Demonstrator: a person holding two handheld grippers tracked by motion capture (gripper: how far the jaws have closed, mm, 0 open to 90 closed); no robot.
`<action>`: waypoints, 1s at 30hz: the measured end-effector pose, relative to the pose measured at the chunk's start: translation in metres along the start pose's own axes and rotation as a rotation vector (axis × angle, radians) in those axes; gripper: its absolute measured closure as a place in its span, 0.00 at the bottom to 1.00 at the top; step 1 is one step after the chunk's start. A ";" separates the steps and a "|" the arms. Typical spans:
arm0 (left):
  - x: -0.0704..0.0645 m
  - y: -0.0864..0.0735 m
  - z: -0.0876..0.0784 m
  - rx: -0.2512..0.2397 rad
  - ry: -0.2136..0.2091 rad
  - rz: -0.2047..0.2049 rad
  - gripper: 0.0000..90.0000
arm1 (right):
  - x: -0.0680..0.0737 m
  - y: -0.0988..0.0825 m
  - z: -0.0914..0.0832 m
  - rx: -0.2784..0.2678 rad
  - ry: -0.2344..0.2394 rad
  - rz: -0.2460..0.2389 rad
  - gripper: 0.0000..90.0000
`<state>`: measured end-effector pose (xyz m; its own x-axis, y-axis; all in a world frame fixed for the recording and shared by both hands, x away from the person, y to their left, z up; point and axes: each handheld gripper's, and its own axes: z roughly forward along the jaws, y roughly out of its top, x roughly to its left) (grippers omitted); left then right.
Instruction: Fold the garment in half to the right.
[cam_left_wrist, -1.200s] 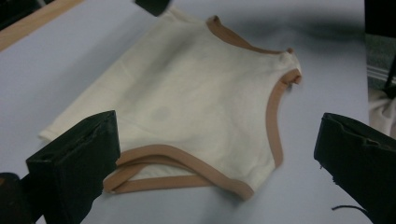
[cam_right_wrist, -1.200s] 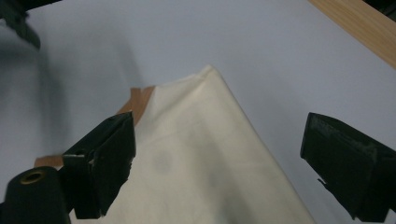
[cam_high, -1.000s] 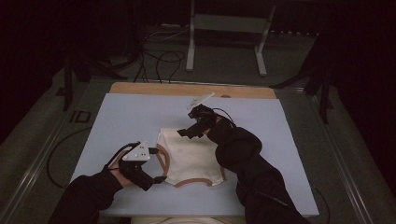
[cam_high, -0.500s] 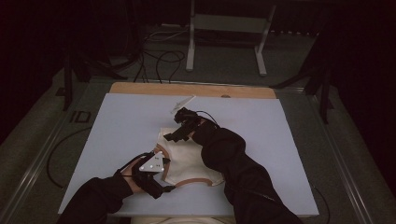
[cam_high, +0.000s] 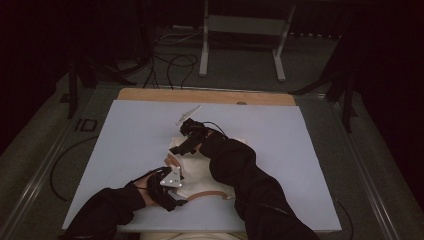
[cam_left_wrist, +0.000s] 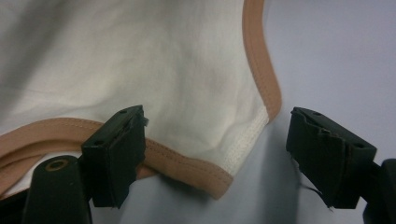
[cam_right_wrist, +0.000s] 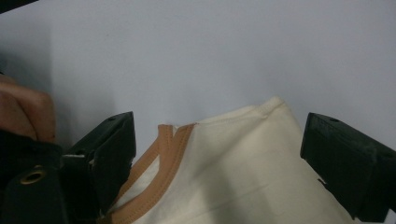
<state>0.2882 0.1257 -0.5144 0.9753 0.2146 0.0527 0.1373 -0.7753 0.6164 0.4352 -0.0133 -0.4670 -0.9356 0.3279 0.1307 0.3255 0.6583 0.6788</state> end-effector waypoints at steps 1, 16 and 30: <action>0.000 0.000 0.001 -0.006 -0.003 0.000 0.23 | 0.000 0.000 0.000 0.001 0.002 0.000 0.11; 0.011 0.008 0.006 -0.032 0.022 -0.012 0.54 | -0.002 0.004 0.003 0.007 0.001 -0.002 0.12; 0.009 0.014 0.009 -0.023 0.087 0.016 0.93 | -0.008 0.010 0.010 -0.016 -0.044 0.001 0.14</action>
<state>0.3000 0.1118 -0.5125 0.9583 0.2544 0.1302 0.1170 -0.7651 0.6332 0.4471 -0.0028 -0.4688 -0.9283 0.3583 0.0992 0.3236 0.6474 0.6900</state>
